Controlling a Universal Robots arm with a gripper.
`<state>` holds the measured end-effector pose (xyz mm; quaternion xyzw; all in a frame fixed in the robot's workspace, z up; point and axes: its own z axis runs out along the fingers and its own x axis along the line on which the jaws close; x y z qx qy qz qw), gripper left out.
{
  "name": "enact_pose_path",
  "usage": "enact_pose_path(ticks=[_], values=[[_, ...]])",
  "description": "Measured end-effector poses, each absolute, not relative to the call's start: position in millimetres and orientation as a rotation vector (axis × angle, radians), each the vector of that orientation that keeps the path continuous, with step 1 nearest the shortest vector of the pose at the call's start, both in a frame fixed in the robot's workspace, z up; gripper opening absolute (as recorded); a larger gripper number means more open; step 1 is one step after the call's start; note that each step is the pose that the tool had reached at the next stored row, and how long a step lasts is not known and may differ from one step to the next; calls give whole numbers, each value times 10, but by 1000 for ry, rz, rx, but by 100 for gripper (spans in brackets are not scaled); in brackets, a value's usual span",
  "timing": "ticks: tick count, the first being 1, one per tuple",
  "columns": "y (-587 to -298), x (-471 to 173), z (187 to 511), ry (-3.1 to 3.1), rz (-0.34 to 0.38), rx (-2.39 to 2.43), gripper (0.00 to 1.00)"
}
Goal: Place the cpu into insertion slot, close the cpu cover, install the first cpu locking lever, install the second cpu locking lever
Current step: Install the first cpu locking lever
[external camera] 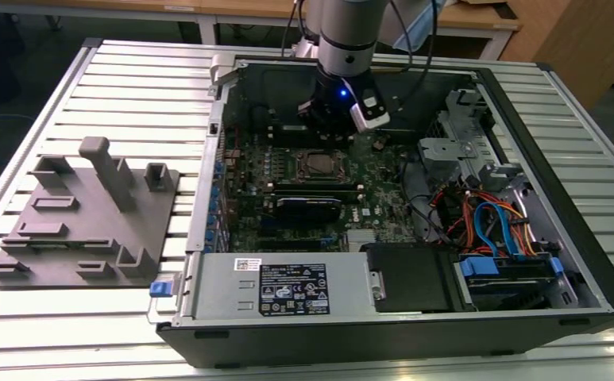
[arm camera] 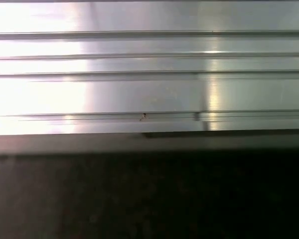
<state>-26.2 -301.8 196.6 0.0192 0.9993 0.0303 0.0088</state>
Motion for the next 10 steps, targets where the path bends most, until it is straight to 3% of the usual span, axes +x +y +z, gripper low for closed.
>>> enact_pose_path(ticks=[10], values=[[-3018,-262,2074,3122,103,60,10]])
